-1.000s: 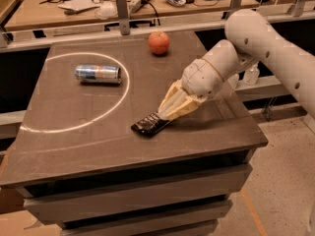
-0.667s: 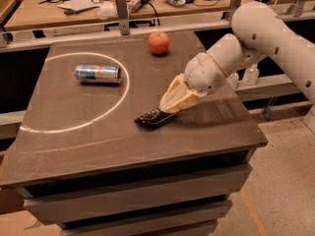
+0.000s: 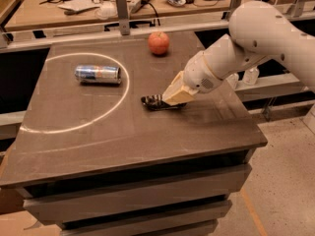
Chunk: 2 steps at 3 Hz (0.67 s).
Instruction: Move rxbar chocolate near redbull can
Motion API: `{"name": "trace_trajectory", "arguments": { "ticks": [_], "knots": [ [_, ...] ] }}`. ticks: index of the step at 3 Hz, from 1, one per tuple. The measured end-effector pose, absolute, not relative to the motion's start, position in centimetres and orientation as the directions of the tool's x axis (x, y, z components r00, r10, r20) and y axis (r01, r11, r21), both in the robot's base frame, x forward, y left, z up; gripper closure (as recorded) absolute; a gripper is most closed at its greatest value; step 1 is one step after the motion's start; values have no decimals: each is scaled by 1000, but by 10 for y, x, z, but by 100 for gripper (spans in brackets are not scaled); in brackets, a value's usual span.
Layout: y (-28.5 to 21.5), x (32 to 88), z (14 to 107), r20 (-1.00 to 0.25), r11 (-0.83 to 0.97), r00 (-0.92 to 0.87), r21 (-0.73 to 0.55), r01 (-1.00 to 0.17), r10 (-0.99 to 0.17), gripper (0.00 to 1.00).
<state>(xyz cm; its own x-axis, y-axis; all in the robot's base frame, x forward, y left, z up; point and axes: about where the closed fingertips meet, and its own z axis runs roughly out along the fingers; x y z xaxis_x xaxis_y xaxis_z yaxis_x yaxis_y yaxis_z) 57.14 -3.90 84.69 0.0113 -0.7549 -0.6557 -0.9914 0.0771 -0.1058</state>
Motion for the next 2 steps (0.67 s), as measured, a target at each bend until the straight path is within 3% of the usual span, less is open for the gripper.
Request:
{"name": "trace_trajectory", "arguments": {
  "ticks": [1, 2],
  "knots": [
    [-34, 624, 852, -686, 334, -129, -175, -926, -716, 100],
    [-33, 650, 861, -715, 424, -160, -206, -882, -680, 100]
  ]
}}
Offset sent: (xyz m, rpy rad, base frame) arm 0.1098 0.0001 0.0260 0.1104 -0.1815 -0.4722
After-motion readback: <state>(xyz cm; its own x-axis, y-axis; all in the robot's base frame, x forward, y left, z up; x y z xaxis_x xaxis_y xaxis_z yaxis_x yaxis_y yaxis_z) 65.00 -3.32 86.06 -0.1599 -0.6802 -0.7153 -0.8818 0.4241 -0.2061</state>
